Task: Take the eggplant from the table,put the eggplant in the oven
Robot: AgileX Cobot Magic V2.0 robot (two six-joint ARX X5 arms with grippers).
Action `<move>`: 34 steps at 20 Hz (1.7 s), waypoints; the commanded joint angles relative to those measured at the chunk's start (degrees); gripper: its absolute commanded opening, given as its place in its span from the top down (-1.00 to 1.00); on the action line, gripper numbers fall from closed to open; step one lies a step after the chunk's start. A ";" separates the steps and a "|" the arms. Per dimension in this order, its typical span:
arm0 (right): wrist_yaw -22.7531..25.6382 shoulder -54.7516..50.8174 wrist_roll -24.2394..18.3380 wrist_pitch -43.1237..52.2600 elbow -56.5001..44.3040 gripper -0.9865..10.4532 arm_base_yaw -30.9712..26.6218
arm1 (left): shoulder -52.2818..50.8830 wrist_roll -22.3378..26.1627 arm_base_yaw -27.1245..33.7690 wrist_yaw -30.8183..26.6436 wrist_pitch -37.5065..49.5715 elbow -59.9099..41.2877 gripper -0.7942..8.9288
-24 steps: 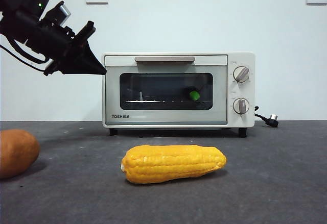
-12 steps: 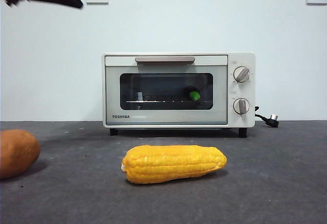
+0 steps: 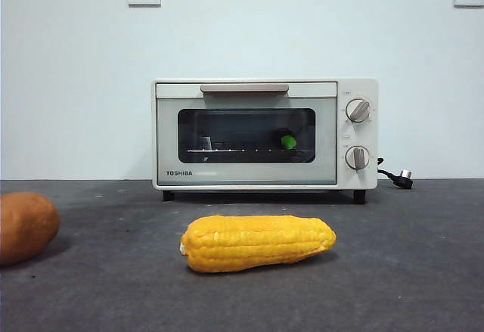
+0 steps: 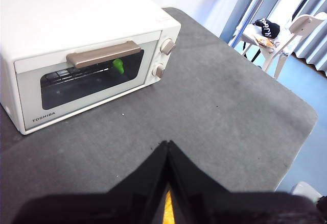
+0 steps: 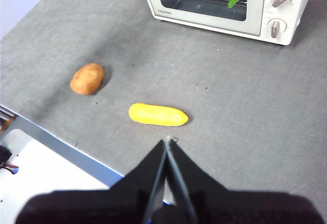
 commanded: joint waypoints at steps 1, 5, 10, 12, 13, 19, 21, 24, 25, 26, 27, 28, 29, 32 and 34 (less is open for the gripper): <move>0.07 -0.11 -0.24 -1.31 0.15 0.83 0.09 | -0.66 0.66 -0.17 -0.13 -0.04 0.09 0.85; 0.15 -0.09 -0.24 -1.31 0.15 0.83 0.09 | -0.66 0.59 -0.17 -0.11 -0.11 0.09 0.85; 0.35 0.04 -0.26 -1.31 0.15 0.83 0.09 | -0.61 0.57 -0.13 0.07 -0.04 0.09 0.85; 0.35 0.04 -0.26 -1.29 0.15 0.83 0.09 | -0.61 0.39 -0.13 0.07 -0.04 0.09 0.85; 0.35 0.04 -0.26 -1.29 0.15 0.83 0.09 | -0.61 0.35 -0.15 0.09 -0.02 0.09 0.85; 0.35 0.74 -0.26 -1.31 0.15 0.83 0.09 | -0.61 -0.24 -0.15 0.31 0.72 0.11 0.85; 0.44 1.25 -0.26 -1.29 0.15 0.83 0.09 | -0.57 -0.26 -0.15 0.37 0.42 0.11 0.85; 0.96 2.29 -0.26 -1.31 0.15 0.83 0.09 | -0.57 -0.24 -0.15 0.48 1.81 0.11 0.85; 0.96 2.69 -0.26 -1.29 0.15 0.83 0.09 | -0.59 -0.20 -0.13 0.48 2.47 0.11 0.85; 0.96 3.21 -0.26 -1.29 0.15 0.83 0.09 | -0.61 0.09 -0.13 0.48 3.58 0.11 0.85; 0.96 3.69 -0.26 -1.29 0.15 0.83 0.09 | -0.63 0.52 -0.15 0.35 4.94 0.11 0.85; 0.96 4.39 -0.26 -1.31 0.15 0.83 0.09 | -1.18 1.46 -0.39 0.24 6.16 0.11 0.85; 0.96 4.94 -0.26 -1.29 0.15 0.83 0.09 | -1.92 3.17 0.04 -0.17 7.30 0.11 0.85; 0.96 7.17 -0.26 -1.31 0.15 0.83 0.09 | -4.81 11.37 0.85 -0.02 12.22 0.09 0.85; 0.96 8.83 -0.26 -1.29 0.15 0.83 0.09 | -7.98 17.38 1.70 -0.13 13.92 0.09 0.85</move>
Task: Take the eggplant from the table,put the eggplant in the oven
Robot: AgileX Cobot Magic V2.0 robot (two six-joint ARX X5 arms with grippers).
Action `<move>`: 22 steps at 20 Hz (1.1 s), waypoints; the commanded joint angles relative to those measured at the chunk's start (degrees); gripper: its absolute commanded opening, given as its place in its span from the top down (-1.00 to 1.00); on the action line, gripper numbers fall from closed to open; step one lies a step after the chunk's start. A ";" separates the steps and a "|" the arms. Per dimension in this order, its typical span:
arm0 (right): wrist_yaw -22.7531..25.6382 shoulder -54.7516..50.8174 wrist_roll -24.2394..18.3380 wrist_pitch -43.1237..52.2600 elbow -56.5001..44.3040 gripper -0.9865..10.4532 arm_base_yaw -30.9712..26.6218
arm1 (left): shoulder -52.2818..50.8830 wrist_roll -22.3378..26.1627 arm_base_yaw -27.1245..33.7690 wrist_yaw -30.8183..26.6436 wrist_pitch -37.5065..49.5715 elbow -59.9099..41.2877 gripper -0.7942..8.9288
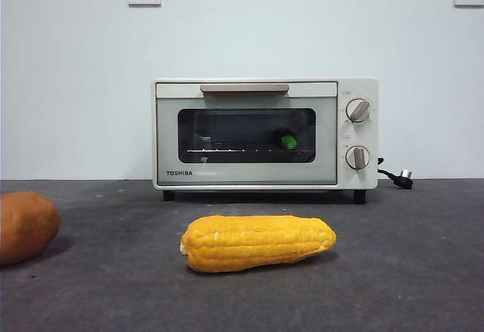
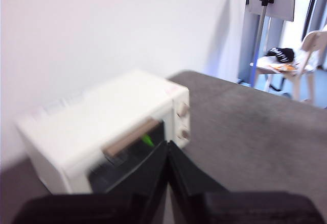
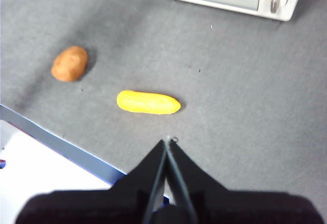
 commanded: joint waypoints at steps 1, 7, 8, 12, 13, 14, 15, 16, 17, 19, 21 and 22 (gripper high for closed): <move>0.04 1.97 -0.26 -1.29 0.15 0.83 0.09 | -4.15 10.38 1.46 0.15 1.55 0.09 0.85; 0.52 8.81 -0.26 -1.27 0.15 0.83 0.09 | -16.26 17.35 6.86 -1.22 1.70 -2.25 0.85; 0.63 9.97 -0.26 -1.27 0.15 0.83 0.07 | -17.94 17.35 7.63 -1.60 2.38 -3.72 0.85; 1.95 14.51 -0.26 -1.27 0.15 0.83 0.02 | -25.31 17.00 10.56 -1.57 6.56 -14.53 0.85; 2.45 15.67 -0.26 -1.27 0.15 0.83 0.02 | -27.08 16.41 11.10 -1.57 7.98 -18.10 0.85; 2.80 16.68 -0.26 -1.25 0.15 0.83 0.02 | -28.44 15.41 11.67 -1.55 9.29 -21.38 0.85; 3.19 17.62 -0.26 -1.25 0.15 0.83 0.02 | -29.73 14.62 12.15 -1.55 10.25 -24.52 0.85; 3.89 18.38 -0.26 -1.25 0.15 0.83 0.00 | -30.99 13.62 12.52 -1.53 11.26 -27.65 0.85; 4.87 19.04 -0.28 -1.25 0.15 0.83 0.00 | -32.35 12.44 12.79 -1.57 12.44 -30.75 0.85; 6.05 20.02 -0.26 -1.22 0.15 0.83 0.00 | -35.06 10.25 13.22 -1.57 15.19 -36.94 0.85; 6.08 20.74 -0.26 -1.22 0.15 0.83 0.00 | -37.81 7.89 13.25 -1.73 18.58 -43.12 0.85; 6.10 20.90 -0.26 -1.09 0.15 0.83 -0.02 | -39.21 6.60 13.25 -2.51 19.65 -45.97 0.85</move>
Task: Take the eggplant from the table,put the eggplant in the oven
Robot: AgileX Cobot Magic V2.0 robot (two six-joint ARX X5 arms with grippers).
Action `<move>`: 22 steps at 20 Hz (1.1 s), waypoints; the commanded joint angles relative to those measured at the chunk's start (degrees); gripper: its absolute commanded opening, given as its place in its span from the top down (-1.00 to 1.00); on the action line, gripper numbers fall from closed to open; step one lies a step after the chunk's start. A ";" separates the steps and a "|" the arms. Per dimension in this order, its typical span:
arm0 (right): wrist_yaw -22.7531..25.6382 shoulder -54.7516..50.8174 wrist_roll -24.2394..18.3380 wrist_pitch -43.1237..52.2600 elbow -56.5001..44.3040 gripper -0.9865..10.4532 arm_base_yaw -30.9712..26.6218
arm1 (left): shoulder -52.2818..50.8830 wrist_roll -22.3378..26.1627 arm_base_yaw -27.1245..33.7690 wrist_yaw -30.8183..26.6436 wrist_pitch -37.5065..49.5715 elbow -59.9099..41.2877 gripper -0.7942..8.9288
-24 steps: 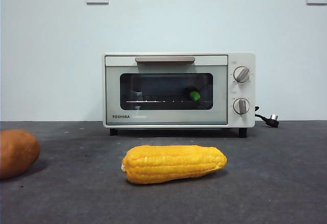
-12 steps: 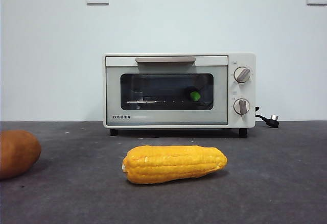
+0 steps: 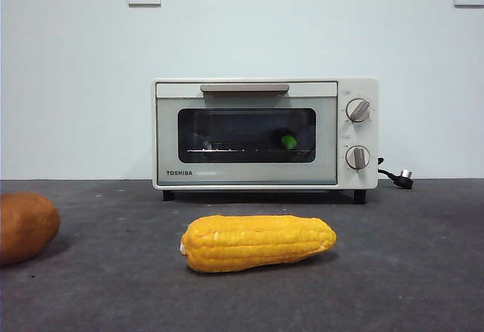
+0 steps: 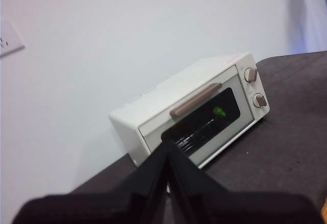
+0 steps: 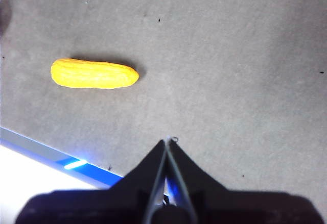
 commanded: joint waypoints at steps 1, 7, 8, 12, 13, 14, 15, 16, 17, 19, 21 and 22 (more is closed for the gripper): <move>0.61 0.33 -0.24 -0.70 0.15 0.83 0.00 | -2.78 -4.57 0.22 -1.81 2.16 -6.19 0.85; 1.57 0.33 -0.24 5.29 0.15 0.83 0.00 | -8.66 -14.91 0.07 -14.05 4.33 -19.45 0.84; 1.57 0.33 -0.24 6.58 0.15 0.83 0.00 | -8.61 -16.46 0.04 -15.63 4.57 -20.92 0.84; 1.55 0.33 -0.24 11.85 0.15 0.83 0.02 | -8.61 -21.79 -0.22 -20.52 4.52 -24.55 0.84; 1.55 0.33 -0.24 12.96 0.15 0.83 0.00 | -8.61 -22.95 -0.44 -22.08 4.48 -25.16 0.85; 1.55 0.33 -0.24 14.14 0.15 0.83 0.00 | -8.61 -23.63 -0.72 -23.50 3.37 -25.33 0.85; 1.57 0.33 -0.24 15.02 0.15 0.83 0.00 | -8.61 -24.11 -0.96 -24.72 2.23 -25.33 0.85; 1.57 0.33 -0.24 15.67 0.15 0.83 0.00 | -8.61 -24.26 -1.20 -25.33 2.25 -25.33 0.85; 1.57 0.33 -0.24 16.33 0.15 0.83 0.02 | -8.61 -24.30 -1.60 -25.53 2.23 -25.33 0.85; 1.57 0.33 -0.24 17.20 0.15 0.83 0.02 | -8.61 -24.28 -2.75 -24.98 2.36 -25.33 0.84; 1.57 0.33 -0.24 17.75 0.15 0.83 0.02 | -8.57 -24.26 -2.97 -23.96 2.54 -25.31 0.84; 1.57 0.33 -0.24 17.75 0.15 0.83 0.00 | -8.50 -24.26 -2.97 -24.06 2.54 -25.31 0.84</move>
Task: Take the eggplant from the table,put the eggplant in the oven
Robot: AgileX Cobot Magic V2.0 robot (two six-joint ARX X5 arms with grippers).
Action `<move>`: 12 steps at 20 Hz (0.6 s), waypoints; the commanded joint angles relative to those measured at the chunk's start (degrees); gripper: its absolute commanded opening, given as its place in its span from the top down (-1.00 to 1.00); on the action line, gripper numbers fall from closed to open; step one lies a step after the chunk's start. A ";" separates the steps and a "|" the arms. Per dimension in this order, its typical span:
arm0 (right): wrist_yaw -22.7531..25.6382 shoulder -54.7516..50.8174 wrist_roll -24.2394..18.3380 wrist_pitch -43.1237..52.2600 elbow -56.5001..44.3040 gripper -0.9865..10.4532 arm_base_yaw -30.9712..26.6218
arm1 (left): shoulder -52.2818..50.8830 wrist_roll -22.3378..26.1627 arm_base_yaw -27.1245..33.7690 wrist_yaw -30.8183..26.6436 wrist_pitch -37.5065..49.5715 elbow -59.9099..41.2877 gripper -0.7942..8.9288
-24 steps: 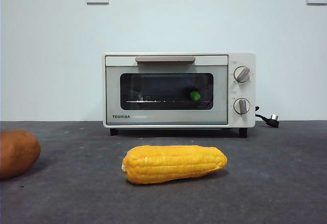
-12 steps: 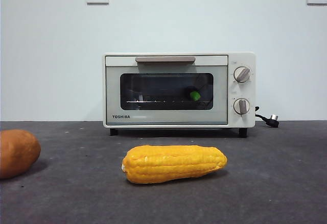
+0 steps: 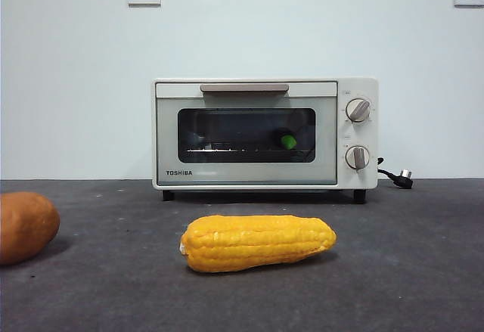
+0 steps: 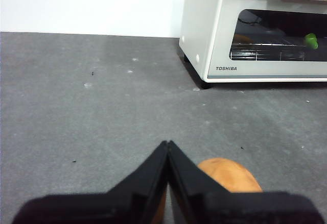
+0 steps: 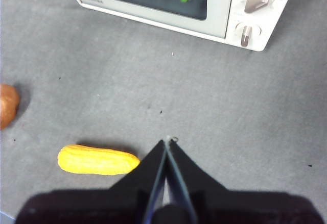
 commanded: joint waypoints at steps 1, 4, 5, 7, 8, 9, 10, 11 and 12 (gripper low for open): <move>0.07 0.20 -0.24 0.46 0.15 0.83 0.00 | 0.17 -0.37 -0.13 -0.11 0.39 -0.57 0.84; 0.04 0.20 -0.24 0.44 0.15 0.83 0.02 | 0.44 -0.39 -0.13 -0.31 0.39 -0.57 0.84; 0.07 0.20 -0.24 0.44 0.15 0.83 0.00 | 0.55 -0.39 -0.13 -0.31 0.39 -0.57 0.84; 0.07 0.20 -0.24 0.44 0.15 0.83 0.00 | 0.55 -0.37 -0.13 -0.31 0.39 -0.57 0.84; 0.07 0.20 -0.24 0.44 0.15 0.83 0.00 | 0.55 -0.37 -0.13 -0.31 0.39 -0.57 0.84; 0.07 0.20 -0.24 0.44 0.15 0.83 0.00 | 0.55 -0.37 -0.13 -0.31 0.39 -0.57 0.84; 0.07 0.20 -0.24 0.44 0.15 0.83 0.00 | 0.55 -0.39 -0.13 -0.31 0.39 -0.57 0.84; 0.07 0.20 -0.24 0.44 0.15 0.83 0.00 | 0.55 -0.37 -0.13 -0.31 0.39 -0.57 0.84; 0.07 0.20 -0.28 0.44 0.15 0.83 0.00 | 0.55 -0.37 -0.13 -0.31 0.39 -0.57 0.84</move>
